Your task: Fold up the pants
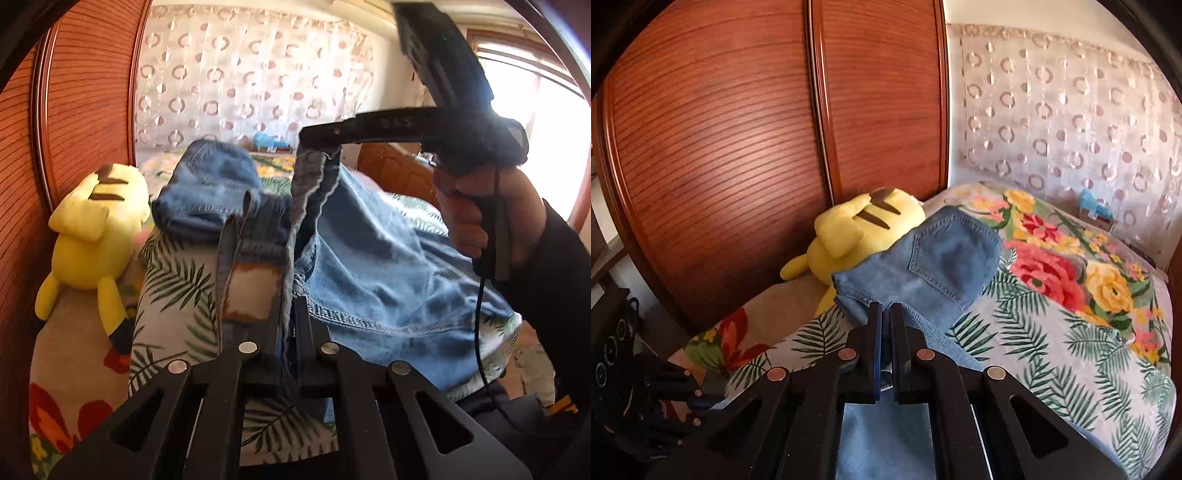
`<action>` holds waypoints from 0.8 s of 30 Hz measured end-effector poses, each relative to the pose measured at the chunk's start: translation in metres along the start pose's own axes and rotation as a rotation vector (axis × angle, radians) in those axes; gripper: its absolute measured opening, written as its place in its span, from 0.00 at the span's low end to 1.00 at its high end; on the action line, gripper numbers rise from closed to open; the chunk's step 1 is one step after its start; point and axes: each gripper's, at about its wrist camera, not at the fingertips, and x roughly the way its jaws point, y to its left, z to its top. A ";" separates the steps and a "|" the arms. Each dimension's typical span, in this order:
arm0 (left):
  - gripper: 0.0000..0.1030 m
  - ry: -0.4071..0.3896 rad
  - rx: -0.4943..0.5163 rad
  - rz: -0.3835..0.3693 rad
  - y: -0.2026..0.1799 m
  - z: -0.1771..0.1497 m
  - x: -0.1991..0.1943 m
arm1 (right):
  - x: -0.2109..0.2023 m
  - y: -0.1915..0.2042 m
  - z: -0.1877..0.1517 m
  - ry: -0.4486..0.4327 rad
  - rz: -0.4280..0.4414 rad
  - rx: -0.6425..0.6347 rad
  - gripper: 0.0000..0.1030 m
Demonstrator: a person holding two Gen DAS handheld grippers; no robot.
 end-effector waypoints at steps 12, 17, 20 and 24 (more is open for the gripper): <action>0.51 0.032 -0.054 0.023 0.012 -0.009 0.018 | 0.020 -0.019 0.005 0.063 -0.054 0.051 0.36; 0.54 -0.002 -0.031 0.066 0.007 -0.010 0.012 | -0.017 -0.043 -0.025 0.049 -0.122 0.061 0.40; 0.54 -0.027 -0.012 0.090 0.003 -0.010 0.007 | -0.031 -0.068 -0.056 0.078 -0.173 0.101 0.40; 0.46 -0.034 0.012 0.084 -0.002 -0.012 0.005 | -0.039 -0.095 -0.092 0.118 -0.208 0.191 0.40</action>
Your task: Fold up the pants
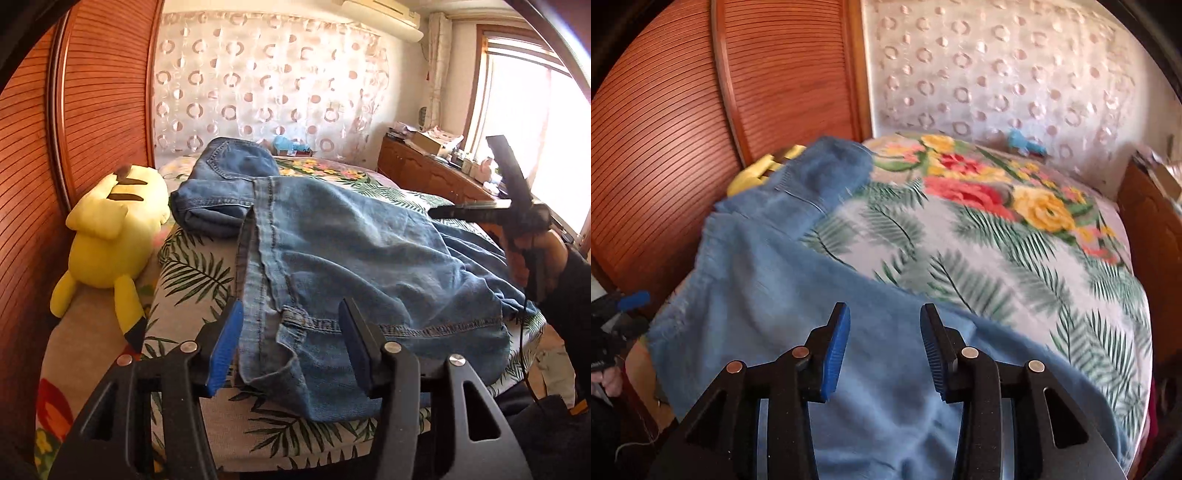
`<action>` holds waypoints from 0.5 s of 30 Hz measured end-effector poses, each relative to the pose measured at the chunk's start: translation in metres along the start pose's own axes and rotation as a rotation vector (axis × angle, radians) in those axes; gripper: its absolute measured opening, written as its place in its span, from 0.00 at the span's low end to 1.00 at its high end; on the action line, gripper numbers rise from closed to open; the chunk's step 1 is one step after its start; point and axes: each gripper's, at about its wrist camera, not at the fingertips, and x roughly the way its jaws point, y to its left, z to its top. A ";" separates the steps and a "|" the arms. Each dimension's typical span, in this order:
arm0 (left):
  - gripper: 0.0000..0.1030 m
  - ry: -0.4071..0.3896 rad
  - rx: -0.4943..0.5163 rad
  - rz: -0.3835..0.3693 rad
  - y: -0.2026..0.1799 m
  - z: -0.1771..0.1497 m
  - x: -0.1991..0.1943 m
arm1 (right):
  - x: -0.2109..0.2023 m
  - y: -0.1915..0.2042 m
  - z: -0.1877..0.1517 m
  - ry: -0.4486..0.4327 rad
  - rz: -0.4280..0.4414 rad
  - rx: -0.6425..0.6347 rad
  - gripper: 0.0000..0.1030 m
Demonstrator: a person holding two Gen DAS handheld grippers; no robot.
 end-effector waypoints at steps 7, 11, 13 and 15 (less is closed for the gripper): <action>0.37 0.068 0.016 0.002 -0.003 -0.011 0.016 | 0.020 -0.007 -0.018 0.064 -0.020 0.084 0.40; 0.37 0.103 0.026 0.049 0.000 -0.020 0.025 | 0.030 -0.015 -0.015 0.093 -0.019 0.133 0.40; 0.26 0.099 0.024 0.045 0.002 -0.023 0.025 | 0.030 -0.017 -0.015 0.090 -0.012 0.145 0.39; 0.09 0.094 0.013 0.025 0.005 -0.024 0.024 | 0.030 -0.013 -0.011 0.084 -0.009 0.142 0.21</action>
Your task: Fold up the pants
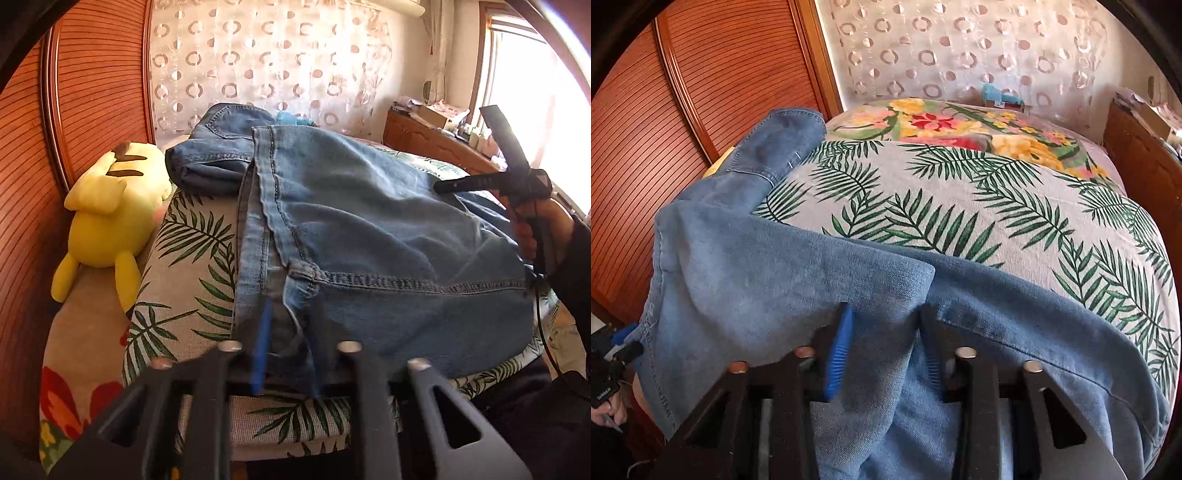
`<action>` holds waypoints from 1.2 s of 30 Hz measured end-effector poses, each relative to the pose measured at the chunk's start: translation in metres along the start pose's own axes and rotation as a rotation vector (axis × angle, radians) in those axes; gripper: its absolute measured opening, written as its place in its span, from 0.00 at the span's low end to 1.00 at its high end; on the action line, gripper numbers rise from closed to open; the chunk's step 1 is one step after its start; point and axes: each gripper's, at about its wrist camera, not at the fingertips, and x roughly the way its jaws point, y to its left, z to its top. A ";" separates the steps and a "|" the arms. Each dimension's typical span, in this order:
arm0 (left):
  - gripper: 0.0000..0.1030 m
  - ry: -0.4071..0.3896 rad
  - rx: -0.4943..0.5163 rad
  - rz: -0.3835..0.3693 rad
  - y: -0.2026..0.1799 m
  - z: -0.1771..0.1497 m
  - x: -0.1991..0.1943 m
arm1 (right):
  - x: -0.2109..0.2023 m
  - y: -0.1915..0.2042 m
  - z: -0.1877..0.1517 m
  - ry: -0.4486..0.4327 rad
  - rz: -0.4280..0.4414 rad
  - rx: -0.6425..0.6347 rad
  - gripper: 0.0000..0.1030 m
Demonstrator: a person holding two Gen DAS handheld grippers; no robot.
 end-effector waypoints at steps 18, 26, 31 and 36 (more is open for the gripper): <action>0.14 -0.030 -0.023 0.005 0.008 0.004 -0.013 | -0.020 0.018 0.026 -0.110 -0.043 -0.074 0.08; 0.44 -0.054 -0.029 -0.006 0.001 0.016 -0.015 | -0.037 0.005 -0.010 -0.082 -0.098 -0.101 0.36; 0.80 -0.049 -0.012 -0.046 -0.015 0.026 -0.004 | -0.053 -0.001 -0.047 -0.066 -0.107 -0.106 0.38; 0.80 -0.048 0.023 -0.062 -0.038 0.039 0.007 | -0.062 -0.007 -0.079 -0.034 -0.126 -0.079 0.38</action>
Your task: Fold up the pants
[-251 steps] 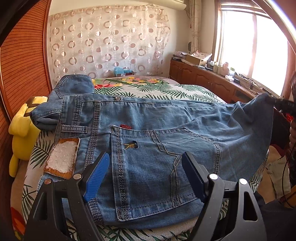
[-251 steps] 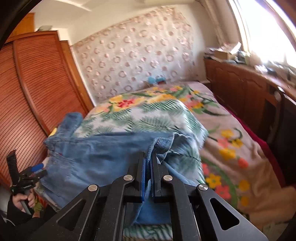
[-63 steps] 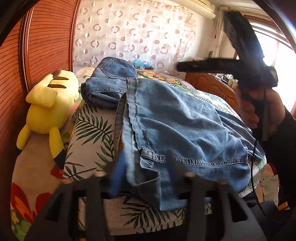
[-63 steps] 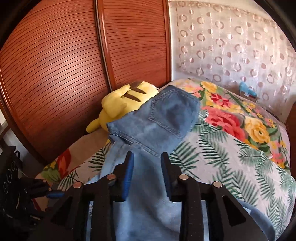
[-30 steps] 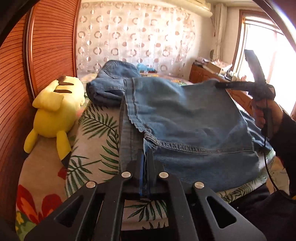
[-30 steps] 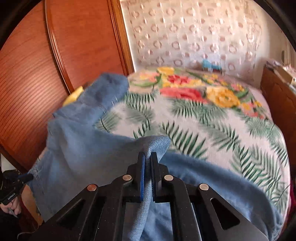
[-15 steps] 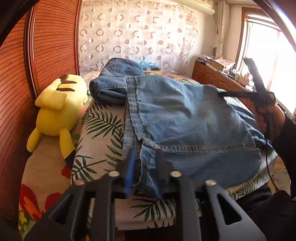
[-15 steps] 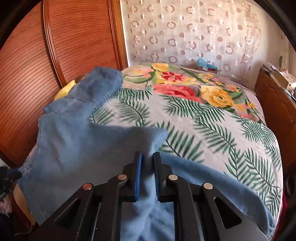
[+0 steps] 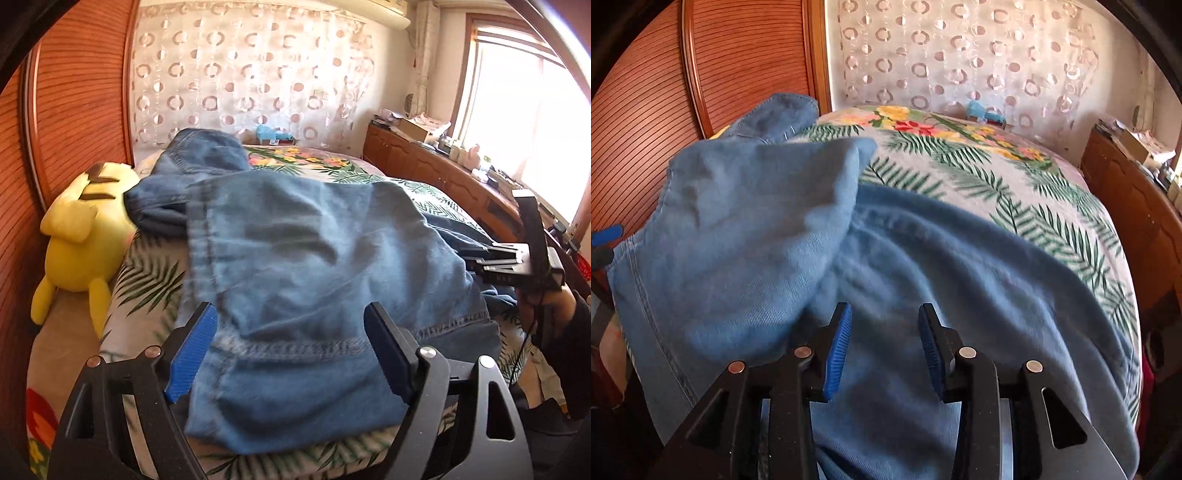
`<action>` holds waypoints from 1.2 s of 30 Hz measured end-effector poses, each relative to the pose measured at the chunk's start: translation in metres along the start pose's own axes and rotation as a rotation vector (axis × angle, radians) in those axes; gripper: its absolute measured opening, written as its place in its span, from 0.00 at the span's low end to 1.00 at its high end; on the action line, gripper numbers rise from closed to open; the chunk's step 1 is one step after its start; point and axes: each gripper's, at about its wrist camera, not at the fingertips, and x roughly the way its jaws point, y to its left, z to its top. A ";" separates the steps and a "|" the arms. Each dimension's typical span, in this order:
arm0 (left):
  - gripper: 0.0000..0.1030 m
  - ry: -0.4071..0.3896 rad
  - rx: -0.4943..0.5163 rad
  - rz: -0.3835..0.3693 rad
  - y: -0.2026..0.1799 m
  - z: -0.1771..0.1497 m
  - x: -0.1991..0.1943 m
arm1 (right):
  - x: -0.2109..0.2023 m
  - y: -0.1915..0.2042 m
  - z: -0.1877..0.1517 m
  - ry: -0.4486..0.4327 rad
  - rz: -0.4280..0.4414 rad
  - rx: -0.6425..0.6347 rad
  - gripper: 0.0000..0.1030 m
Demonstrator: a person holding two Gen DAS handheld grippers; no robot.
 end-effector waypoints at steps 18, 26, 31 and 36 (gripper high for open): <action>0.80 0.093 0.064 -0.030 -0.051 0.007 0.060 | -0.011 0.003 -0.035 -0.025 -0.039 -0.008 0.57; 0.80 0.087 0.068 0.001 -0.058 0.003 0.066 | -0.009 0.001 -0.033 -0.022 -0.047 -0.006 0.57; 0.80 0.081 0.065 0.003 -0.058 0.001 0.066 | -0.019 -0.004 -0.040 -0.017 -0.054 -0.001 0.57; 0.80 0.070 0.062 0.008 -0.059 0.001 0.067 | -0.054 -0.027 -0.060 -0.057 -0.074 0.039 0.57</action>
